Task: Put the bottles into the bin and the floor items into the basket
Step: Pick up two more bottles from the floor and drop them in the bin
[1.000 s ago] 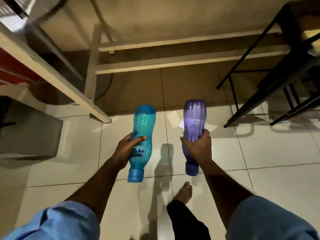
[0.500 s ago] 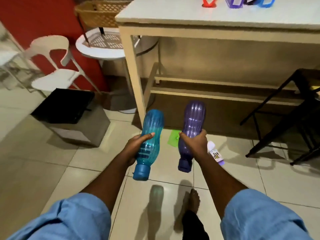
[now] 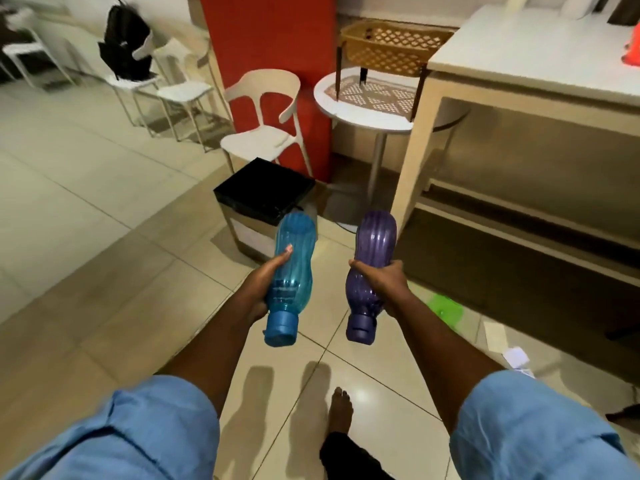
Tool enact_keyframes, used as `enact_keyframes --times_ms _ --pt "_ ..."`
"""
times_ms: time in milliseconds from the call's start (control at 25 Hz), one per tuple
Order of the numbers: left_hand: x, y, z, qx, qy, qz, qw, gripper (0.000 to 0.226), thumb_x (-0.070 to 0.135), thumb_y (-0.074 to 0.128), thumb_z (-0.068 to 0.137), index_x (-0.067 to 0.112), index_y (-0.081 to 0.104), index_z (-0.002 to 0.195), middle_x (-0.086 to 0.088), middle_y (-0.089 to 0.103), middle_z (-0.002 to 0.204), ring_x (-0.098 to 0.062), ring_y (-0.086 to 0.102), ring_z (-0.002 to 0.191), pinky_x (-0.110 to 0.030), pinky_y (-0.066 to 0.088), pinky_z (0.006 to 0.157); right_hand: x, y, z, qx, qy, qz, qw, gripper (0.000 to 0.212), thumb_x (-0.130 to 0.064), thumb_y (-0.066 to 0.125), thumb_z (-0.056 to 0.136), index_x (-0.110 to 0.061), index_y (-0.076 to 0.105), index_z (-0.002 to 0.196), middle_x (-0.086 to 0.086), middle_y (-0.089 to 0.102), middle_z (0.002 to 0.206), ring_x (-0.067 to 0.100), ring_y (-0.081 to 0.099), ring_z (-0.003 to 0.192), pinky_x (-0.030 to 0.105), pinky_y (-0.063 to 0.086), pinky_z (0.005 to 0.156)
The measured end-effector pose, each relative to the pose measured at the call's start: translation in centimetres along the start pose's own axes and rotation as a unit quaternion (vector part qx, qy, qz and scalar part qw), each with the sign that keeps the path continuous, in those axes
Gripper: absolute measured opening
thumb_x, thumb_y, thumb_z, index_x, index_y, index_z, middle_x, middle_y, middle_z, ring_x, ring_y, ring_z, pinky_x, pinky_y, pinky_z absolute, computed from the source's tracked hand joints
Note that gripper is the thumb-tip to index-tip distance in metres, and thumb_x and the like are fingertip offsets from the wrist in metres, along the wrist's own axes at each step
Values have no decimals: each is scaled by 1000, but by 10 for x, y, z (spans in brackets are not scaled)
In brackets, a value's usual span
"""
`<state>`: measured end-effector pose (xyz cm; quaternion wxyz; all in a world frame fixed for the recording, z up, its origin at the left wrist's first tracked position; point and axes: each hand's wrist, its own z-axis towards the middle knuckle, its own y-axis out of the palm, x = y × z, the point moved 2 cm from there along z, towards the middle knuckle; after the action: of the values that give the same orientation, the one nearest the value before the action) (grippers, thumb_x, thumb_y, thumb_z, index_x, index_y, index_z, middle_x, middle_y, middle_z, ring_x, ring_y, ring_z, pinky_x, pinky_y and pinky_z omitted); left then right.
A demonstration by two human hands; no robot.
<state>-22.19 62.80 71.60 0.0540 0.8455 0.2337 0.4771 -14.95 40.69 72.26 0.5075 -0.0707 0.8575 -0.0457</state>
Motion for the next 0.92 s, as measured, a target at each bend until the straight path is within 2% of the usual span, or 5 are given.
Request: enact_keyframes --times_ms 360,560,720,800,920 --pt "91 -74 111 86 -5 -22 996 65 44 79 70 7 64 122 -15 73 104 -29 72 86 -39 58 74 -87 117 125 -106 10 0 994 84 -37 84 69 -11 39 134 15 56 127 35 62 109 53 54 90" --pt "151 -111 192 128 -18 -33 991 65 46 82 66 8 66 116 -16 75 103 -31 73 86 -41 58 74 -154 189 199 -144 41 -13 989 76 -48 79 72 -11 47 130 13 63 118 28 65 93 34 54 58" --pt "195 -125 238 147 -15 -36 988 60 45 78 72 8 64 118 -19 72 109 -33 71 89 -45 58 82 -193 235 237 -176 58 -20 983 75 -49 76 74 -12 46 132 13 62 121 22 64 81 30 49 50" --pt "216 -135 266 149 -9 -34 988 56 43 76 75 9 65 118 -21 71 110 -35 70 91 -49 56 88 -204 260 262 -173 49 -28 983 76 -48 77 75 -13 45 134 13 62 122 22 64 83 30 50 54" --pt "247 -159 317 143 0 -12 990 54 44 76 75 10 67 115 -17 73 102 -32 71 85 -42 59 77 -223 301 304 -152 35 -44 987 78 -46 79 74 -12 44 135 14 61 126 26 63 97 35 53 69"
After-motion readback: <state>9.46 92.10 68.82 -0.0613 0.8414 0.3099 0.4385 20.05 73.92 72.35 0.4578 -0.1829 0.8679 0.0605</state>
